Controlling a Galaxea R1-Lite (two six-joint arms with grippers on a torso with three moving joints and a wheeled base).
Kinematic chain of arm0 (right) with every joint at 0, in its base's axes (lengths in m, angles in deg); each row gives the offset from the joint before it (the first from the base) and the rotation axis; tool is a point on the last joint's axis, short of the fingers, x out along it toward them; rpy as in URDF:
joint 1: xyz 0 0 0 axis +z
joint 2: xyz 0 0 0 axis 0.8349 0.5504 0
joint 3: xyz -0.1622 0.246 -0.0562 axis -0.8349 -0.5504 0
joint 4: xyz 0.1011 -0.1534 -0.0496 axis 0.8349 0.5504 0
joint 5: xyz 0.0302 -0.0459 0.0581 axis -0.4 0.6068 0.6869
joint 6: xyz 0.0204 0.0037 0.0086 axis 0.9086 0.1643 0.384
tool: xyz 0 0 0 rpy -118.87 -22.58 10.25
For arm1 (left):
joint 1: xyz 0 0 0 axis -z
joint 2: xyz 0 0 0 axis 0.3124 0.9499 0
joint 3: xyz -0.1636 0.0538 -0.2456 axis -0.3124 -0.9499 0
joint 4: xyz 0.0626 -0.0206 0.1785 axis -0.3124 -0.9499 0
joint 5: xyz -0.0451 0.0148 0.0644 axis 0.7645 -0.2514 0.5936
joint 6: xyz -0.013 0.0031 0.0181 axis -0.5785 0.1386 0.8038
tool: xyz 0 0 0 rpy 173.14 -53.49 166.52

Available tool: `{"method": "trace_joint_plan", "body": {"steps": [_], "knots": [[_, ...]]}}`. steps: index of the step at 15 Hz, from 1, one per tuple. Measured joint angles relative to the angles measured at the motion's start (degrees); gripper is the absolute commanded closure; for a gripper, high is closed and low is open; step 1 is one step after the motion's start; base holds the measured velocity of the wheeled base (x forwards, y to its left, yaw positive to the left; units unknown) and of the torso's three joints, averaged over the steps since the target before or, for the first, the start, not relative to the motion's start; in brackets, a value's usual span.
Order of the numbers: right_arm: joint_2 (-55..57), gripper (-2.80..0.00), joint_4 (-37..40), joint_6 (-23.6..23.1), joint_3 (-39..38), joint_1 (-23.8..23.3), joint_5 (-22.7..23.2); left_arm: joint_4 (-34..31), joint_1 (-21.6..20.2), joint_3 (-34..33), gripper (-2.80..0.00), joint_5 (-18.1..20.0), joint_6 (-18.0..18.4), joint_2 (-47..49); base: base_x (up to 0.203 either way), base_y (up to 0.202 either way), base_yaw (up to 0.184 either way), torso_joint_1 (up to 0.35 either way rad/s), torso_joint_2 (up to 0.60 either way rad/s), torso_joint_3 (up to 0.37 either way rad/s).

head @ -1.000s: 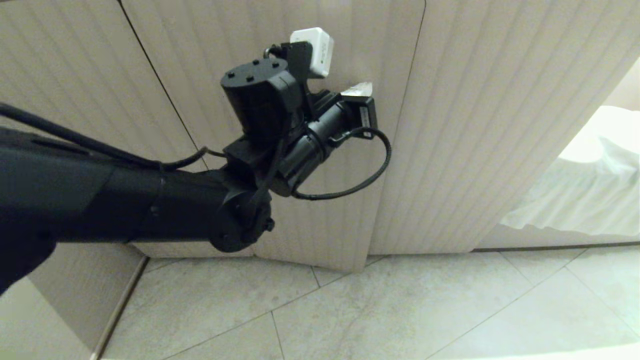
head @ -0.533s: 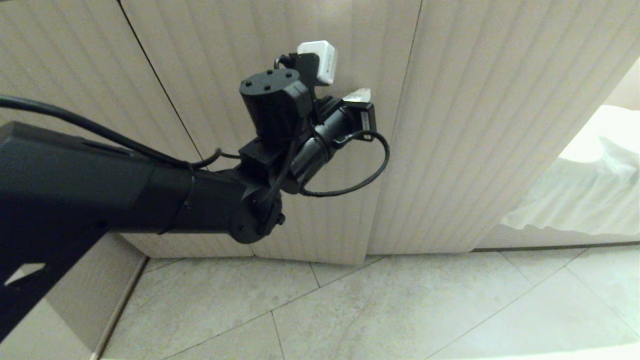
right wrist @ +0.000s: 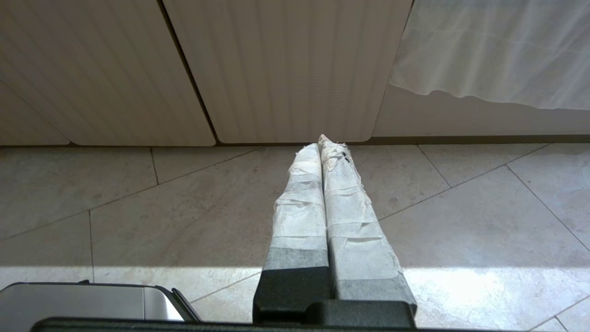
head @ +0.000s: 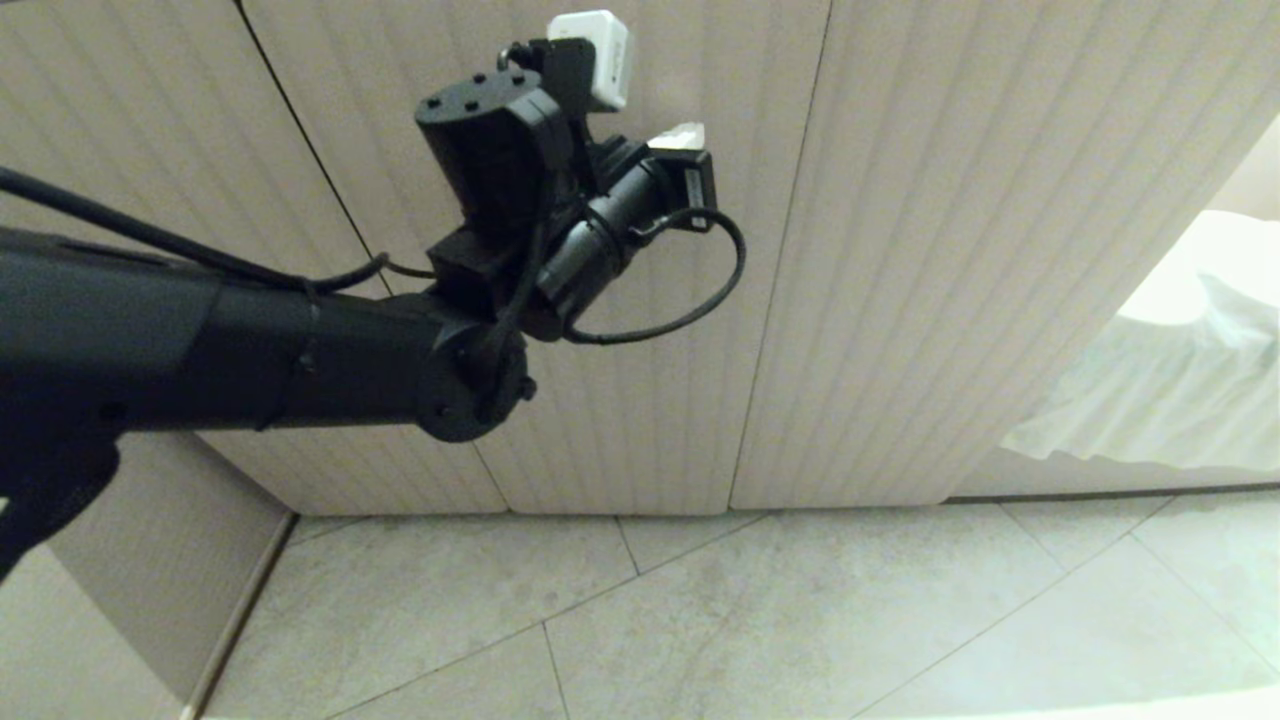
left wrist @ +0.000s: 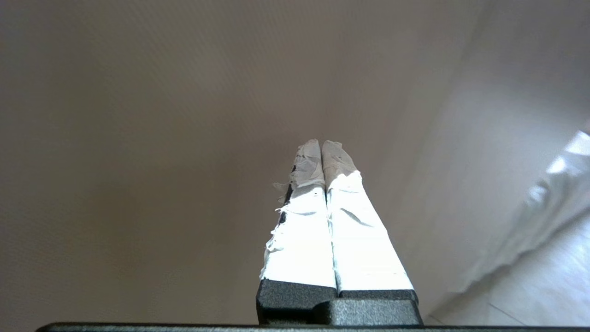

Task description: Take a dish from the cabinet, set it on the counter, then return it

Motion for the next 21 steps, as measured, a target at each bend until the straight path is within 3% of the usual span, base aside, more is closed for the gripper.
{"method": "trace_joint_plan", "body": {"steps": [5,10,15,17,21], "knots": [[0.0,0.00,0.0,0.0,0.0,0.0,0.0,-7.9,-5.1,-3.8,0.00,0.0,2.1,-10.0,0.000,0.000,0.000,0.000,0.00,0.000],[0.0,0.00,0.0,0.0,0.0,0.0,0.0,-11.1,-12.7,-19.3,0.00,0.3,10.8,-24.4,0.000,0.000,0.000,0.000,0.00,0.000],[0.0,0.00,0.0,0.0,0.0,0.0,0.0,-17.6,-16.3,-33.7,0.00,-0.3,15.2,-40.8,0.000,0.000,0.000,0.000,0.00,0.000],[0.0,0.00,0.0,0.0,0.0,0.0,0.0,-21.4,-16.7,-38.5,0.00,-1.8,17.0,-47.2,0.000,0.000,0.000,0.000,0.00,0.000],[0.0,0.00,0.0,0.0,0.0,0.0,0.0,-29.2,-16.8,-45.6,0.00,-8.6,20.9,-58.7,0.000,0.000,0.000,0.000,0.00,0.000]]}}
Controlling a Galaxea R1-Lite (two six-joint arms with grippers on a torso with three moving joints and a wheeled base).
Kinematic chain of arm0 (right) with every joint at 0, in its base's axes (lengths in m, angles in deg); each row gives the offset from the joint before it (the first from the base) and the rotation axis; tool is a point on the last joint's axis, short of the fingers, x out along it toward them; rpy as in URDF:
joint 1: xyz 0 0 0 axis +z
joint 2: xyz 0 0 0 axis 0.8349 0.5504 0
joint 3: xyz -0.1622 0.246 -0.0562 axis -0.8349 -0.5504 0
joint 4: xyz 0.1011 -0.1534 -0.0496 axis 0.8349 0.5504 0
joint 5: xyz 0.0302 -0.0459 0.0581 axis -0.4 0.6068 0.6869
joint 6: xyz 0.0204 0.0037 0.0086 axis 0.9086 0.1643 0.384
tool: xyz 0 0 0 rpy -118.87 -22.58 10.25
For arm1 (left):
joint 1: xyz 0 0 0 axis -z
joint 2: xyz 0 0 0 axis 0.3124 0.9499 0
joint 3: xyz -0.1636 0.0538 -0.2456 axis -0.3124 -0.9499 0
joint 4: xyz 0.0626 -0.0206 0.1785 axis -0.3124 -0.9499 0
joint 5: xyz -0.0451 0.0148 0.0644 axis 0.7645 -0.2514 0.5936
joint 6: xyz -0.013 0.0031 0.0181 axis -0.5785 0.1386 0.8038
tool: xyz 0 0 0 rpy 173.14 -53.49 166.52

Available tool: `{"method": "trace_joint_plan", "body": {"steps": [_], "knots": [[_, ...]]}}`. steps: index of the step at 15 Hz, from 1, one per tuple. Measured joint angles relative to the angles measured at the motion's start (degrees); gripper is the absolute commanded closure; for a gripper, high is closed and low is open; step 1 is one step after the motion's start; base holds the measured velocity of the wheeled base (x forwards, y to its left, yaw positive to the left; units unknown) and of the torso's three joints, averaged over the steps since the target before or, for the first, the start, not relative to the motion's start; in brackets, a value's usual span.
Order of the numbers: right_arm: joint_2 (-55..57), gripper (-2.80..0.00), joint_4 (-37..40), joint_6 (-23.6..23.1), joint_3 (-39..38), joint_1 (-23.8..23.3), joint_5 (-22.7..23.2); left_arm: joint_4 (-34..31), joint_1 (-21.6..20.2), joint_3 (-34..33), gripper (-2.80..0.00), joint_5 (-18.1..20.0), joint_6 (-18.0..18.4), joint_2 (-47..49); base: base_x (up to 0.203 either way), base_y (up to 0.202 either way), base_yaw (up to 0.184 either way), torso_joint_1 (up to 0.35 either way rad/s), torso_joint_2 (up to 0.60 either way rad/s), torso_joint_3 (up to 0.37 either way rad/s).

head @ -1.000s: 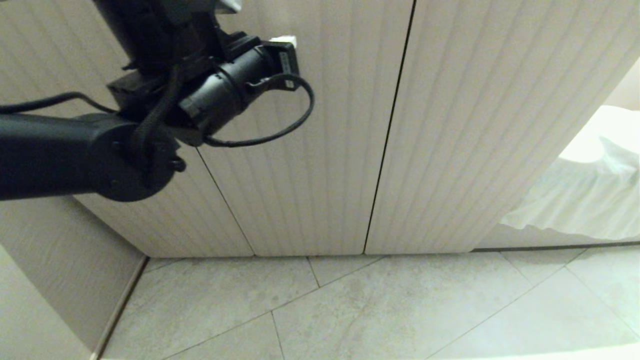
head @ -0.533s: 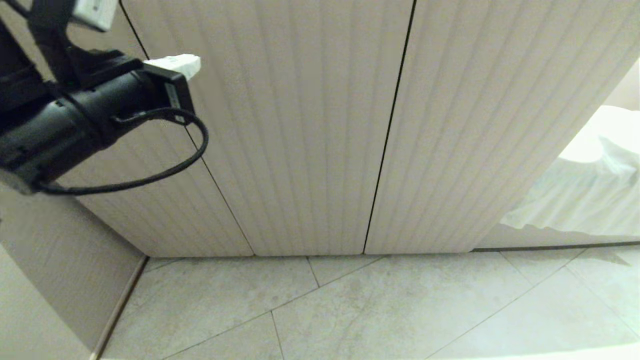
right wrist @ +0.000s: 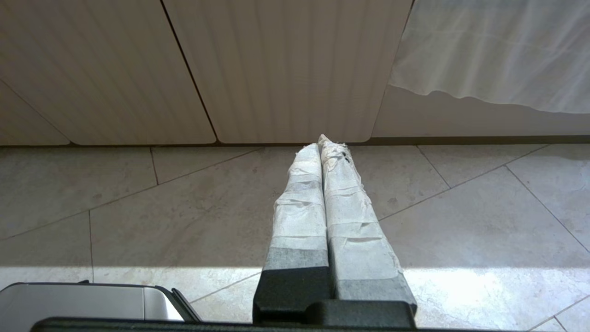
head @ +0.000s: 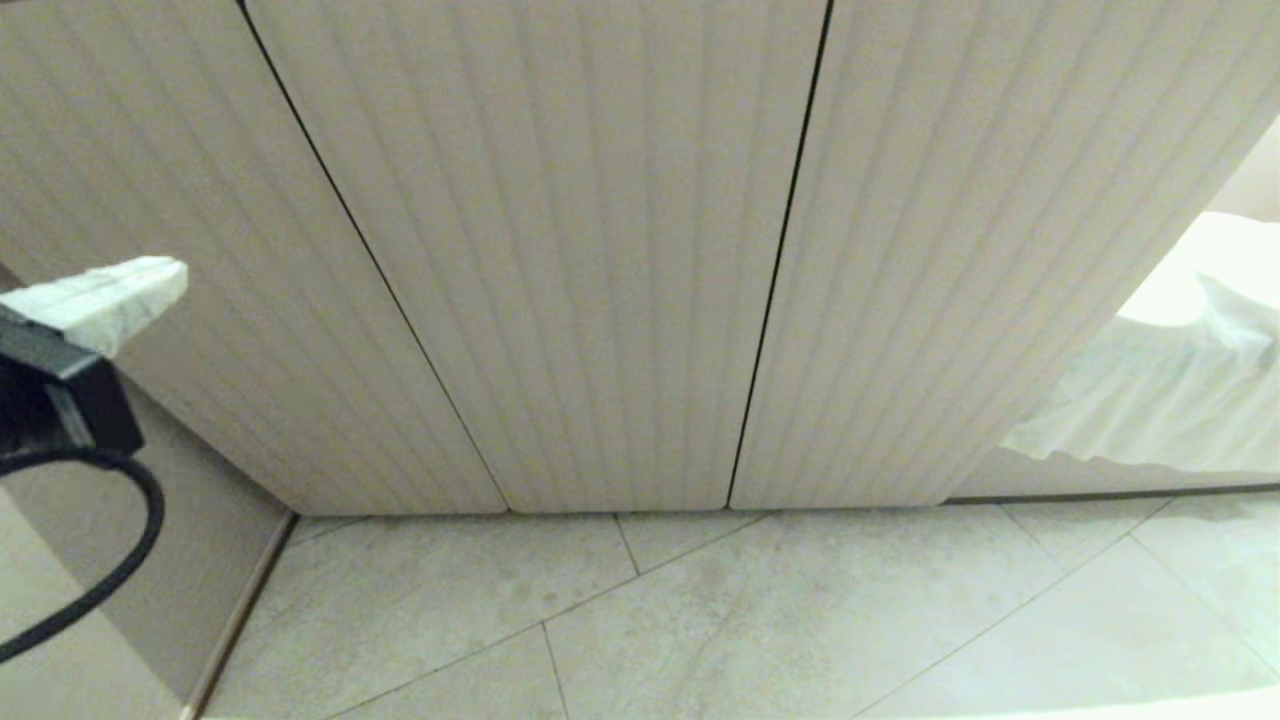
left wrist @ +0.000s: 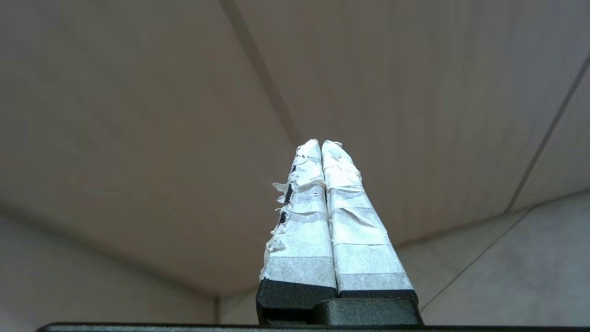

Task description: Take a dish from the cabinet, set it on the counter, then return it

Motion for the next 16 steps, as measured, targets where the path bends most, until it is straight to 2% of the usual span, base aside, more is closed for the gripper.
{"method": "trace_joint_plan", "body": {"steps": [4,10,13,16], "knots": [[0.0,0.00,0.0,0.0,0.0,0.0,0.0,-8.4,0.0,-3.1,0.00,-6.0,2.8,-8.5,0.000,0.000,0.000,0.000,0.00,0.000],[0.0,0.00,0.0,0.0,0.0,0.0,0.0,-11.2,0.7,-8.5,0.00,-7.8,10.6,-17.6,0.000,0.000,0.000,0.000,0.00,0.000],[0.0,0.00,0.0,0.0,0.0,0.0,0.0,-11.2,-4.7,-14.5,0.00,-4.6,11.5,-23.6,0.000,0.000,0.000,0.000,0.00,0.000],[0.0,0.00,0.0,0.0,0.0,0.0,0.0,-11.1,-12.2,-23.4,0.00,3.1,11.3,-31.7,0.000,0.000,0.000,0.000,0.00,0.000]]}}
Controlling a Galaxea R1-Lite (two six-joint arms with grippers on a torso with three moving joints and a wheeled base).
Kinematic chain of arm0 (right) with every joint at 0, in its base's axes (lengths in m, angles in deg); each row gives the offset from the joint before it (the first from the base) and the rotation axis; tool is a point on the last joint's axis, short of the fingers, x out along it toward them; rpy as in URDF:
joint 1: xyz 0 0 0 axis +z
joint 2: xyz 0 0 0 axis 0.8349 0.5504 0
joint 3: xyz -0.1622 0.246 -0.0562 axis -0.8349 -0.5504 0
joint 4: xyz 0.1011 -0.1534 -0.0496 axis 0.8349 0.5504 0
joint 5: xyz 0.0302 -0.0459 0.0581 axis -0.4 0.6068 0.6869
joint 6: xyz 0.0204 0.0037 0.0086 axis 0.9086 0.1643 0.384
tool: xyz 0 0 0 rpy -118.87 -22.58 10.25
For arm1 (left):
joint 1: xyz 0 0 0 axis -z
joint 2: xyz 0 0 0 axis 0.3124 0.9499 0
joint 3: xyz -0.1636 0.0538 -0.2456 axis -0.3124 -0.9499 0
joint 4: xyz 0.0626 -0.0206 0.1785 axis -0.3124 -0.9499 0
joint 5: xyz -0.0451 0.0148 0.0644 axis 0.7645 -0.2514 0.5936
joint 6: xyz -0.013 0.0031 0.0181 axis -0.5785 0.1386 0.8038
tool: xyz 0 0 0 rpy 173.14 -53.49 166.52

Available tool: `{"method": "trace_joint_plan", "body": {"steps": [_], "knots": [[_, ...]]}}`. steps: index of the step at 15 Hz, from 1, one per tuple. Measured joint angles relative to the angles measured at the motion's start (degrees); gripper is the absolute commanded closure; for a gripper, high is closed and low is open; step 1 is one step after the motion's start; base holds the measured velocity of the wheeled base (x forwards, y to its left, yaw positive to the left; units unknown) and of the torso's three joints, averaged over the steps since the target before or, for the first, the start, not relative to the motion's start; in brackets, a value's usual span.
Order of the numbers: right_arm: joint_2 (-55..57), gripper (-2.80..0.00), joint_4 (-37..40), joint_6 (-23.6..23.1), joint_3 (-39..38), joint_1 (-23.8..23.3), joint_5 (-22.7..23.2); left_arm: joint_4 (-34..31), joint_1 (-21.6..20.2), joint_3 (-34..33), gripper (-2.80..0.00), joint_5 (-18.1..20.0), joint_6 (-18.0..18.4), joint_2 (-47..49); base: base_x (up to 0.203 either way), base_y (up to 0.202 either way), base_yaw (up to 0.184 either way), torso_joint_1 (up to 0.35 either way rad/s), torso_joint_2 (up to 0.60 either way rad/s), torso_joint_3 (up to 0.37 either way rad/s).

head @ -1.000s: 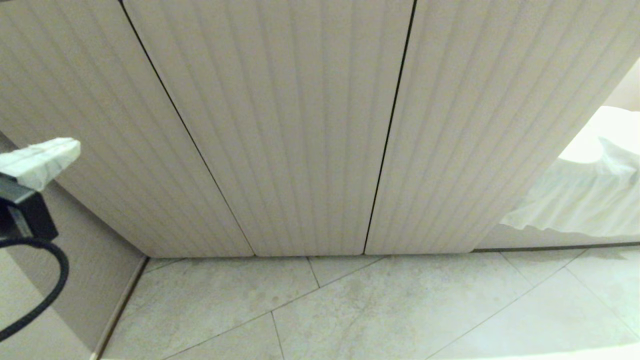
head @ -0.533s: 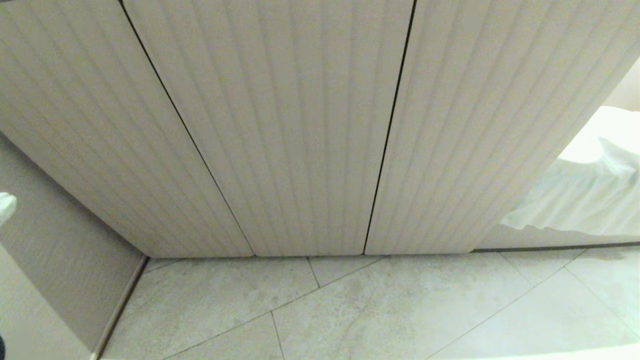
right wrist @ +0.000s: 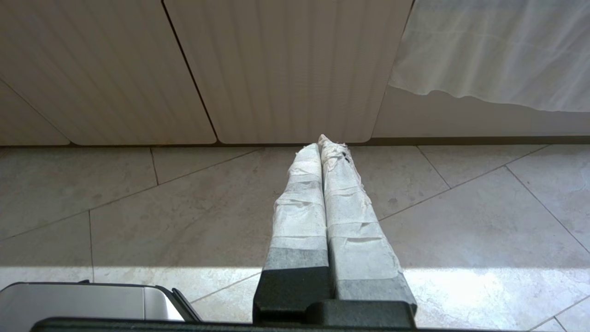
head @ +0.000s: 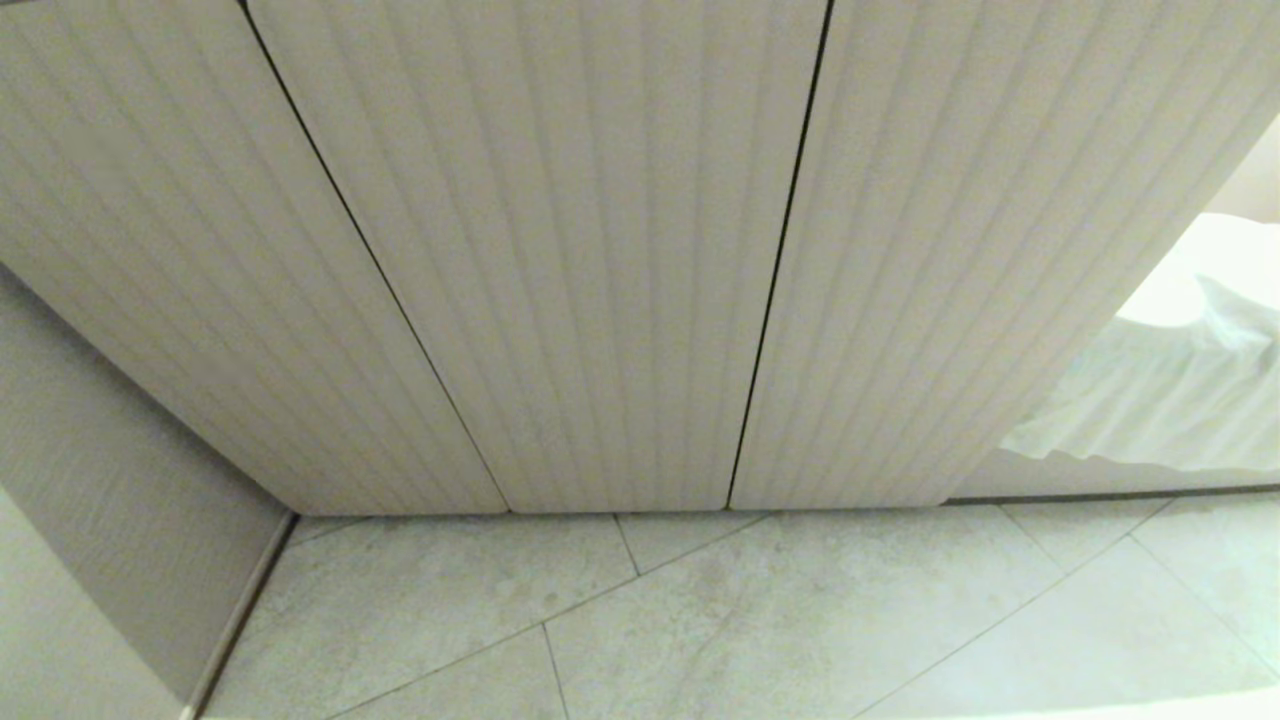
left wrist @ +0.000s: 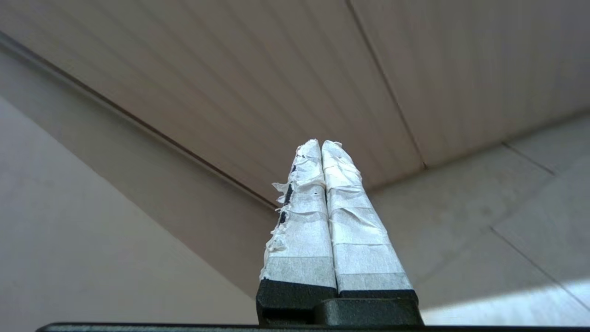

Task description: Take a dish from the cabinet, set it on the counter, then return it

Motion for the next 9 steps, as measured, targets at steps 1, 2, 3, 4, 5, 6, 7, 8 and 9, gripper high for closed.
{"method": "trace_joint_plan", "body": {"steps": [1,2,3,4,5,6,7,8,9], "knots": [[0.0,0.00,0.0,0.0,0.0,0.0,0.0,0.4,-1.7,-3.3,0.00,2.6,-0.3,-2.1,0.000,0.000,0.000,0.000,0.00,0.000],[0.0,0.00,0.0,0.0,0.0,0.0,0.0,1.2,-3.3,-6.7,0.00,4.8,-0.6,-3.9,0.000,0.000,0.000,0.000,0.00,0.000],[0.0,0.00,0.0,0.0,0.0,0.0,0.0,1.8,-4.8,-9.7,0.00,6.2,-1.3,-5.6,0.000,0.000,0.000,0.000,0.00,0.000],[0.0,0.00,0.0,0.0,0.0,0.0,0.0,1.2,-6.2,-11.9,0.00,7.3,-2.1,-7.5,0.000,0.000,0.000,0.000,0.00,0.000],[0.0,0.00,0.0,0.0,0.0,0.0,0.0,-1.2,-7.7,-13.3,0.00,8.7,-3.1,-9.9,0.000,0.000,0.000,0.000,0.00,0.000],[0.0,0.00,0.0,0.0,0.0,0.0,0.0,-5.2,-8.6,-14.1,0.00,10.2,-4.2,-11.9,0.000,0.000,0.000,0.000,0.00,0.000],[0.0,0.00,0.0,0.0,0.0,0.0,0.0,-7.9,-9.1,-14.6,0.00,11.3,-5.3,-13.6,0.000,0.000,0.000,0.000,0.00,0.000],[0.0,0.00,0.0,0.0,0.0,0.0,0.0,-8.8,-9.4,-14.8,0.00,12.1,-6.3,-14.8,0.000,0.000,0.000,0.000,0.00,0.000],[0.0,0.00,0.0,0.0,0.0,0.0,0.0,-8.9,-9.6,-14.9,0.00,12.7,-7.7,-16.2,0.000,0.000,0.000,0.000,0.00,0.000]]}}
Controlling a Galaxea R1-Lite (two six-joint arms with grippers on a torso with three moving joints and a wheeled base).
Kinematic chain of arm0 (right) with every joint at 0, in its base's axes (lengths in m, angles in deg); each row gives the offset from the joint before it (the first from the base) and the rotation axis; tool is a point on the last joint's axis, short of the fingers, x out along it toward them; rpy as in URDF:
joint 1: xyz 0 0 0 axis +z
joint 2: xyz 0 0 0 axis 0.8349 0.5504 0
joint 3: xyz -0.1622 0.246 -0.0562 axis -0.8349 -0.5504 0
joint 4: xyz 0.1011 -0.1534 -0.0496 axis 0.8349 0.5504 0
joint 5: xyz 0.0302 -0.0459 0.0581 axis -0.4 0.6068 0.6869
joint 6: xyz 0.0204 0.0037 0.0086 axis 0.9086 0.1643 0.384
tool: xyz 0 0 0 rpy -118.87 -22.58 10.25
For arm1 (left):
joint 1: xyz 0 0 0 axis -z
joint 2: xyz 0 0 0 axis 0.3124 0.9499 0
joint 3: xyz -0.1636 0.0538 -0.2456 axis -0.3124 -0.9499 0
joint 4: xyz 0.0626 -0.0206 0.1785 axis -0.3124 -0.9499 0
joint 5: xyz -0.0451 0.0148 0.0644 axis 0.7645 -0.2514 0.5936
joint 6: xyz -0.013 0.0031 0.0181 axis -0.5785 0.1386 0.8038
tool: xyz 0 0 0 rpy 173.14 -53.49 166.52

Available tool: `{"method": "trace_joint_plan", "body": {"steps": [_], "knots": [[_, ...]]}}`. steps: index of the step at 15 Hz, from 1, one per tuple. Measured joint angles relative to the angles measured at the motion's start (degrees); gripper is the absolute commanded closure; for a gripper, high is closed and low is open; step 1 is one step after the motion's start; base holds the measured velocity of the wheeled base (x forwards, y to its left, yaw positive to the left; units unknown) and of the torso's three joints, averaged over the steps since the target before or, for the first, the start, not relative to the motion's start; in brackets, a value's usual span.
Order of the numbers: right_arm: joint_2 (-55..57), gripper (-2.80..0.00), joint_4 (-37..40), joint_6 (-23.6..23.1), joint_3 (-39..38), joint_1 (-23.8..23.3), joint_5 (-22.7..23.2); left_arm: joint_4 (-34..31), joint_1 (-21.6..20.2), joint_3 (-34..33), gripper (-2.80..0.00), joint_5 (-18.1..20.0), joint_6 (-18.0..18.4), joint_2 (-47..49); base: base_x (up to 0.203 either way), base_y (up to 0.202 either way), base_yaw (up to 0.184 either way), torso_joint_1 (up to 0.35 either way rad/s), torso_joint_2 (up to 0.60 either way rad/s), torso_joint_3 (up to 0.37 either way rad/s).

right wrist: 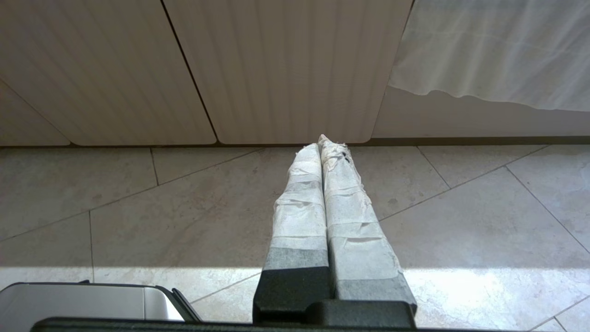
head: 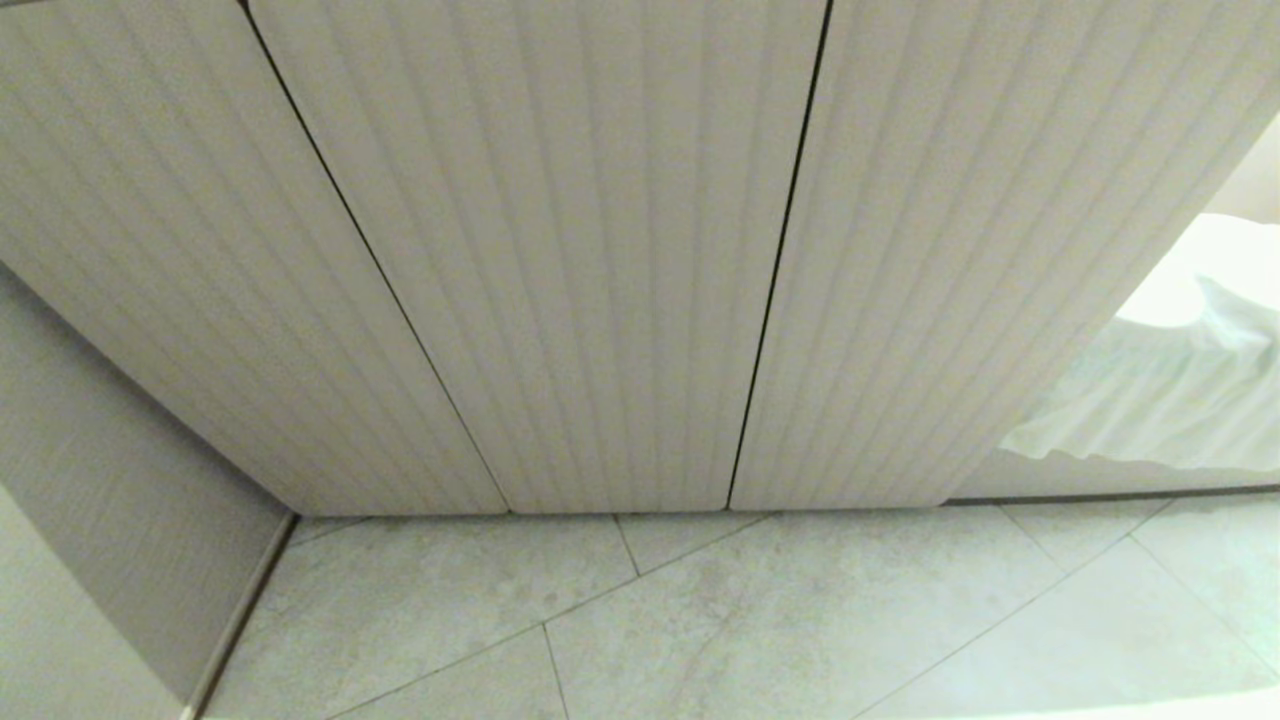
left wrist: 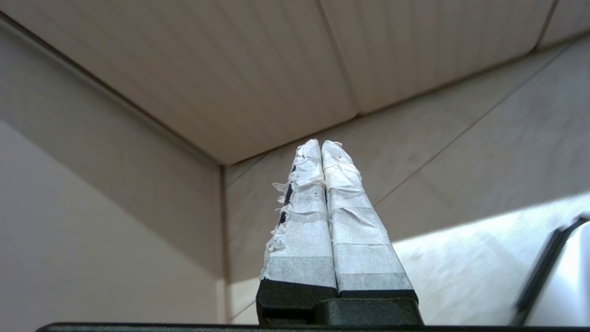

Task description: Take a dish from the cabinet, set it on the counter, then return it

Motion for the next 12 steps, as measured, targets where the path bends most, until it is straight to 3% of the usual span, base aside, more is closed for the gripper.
{"method": "trace_joint_plan", "body": {"steps": [2,6,7,8,10,12], "knots": [[0.0,0.00,0.0,0.0,0.0,0.0,0.0,0.1,-0.1,-0.1,0.00,0.9,-3.5,-3.5,0.000,0.000,0.000,0.000,0.00,0.000],[0.0,0.00,0.0,0.0,0.0,0.0,0.0,-0.9,0.0,-0.2,0.00,-0.5,-19.2,-6.8,0.000,0.000,0.000,0.000,0.00,0.000],[0.0,0.00,0.0,0.0,0.0,0.0,0.0,-1.1,0.1,-0.2,0.00,-0.9,-21.1,-7.1,0.000,0.000,0.000,0.000,0.00,0.000],[0.0,0.00,0.0,0.0,0.0,0.0,0.0,-1.1,0.1,-0.2,0.00,-0.9,-20.4,-7.2,0.000,0.000,0.000,0.000,0.00,0.000],[0.0,0.00,0.0,0.0,0.0,0.0,0.0,-1.0,0.1,-0.2,0.00,-0.1,-15.4,-7.3,0.000,0.000,0.000,0.000,0.00,0.000],[0.0,0.00,0.0,0.0,0.0,0.0,0.0,-1.0,0.1,-0.2,0.00,0.2,-15.5,-7.3,0.000,0.000,0.000,0.000,0.00,0.000]]}}
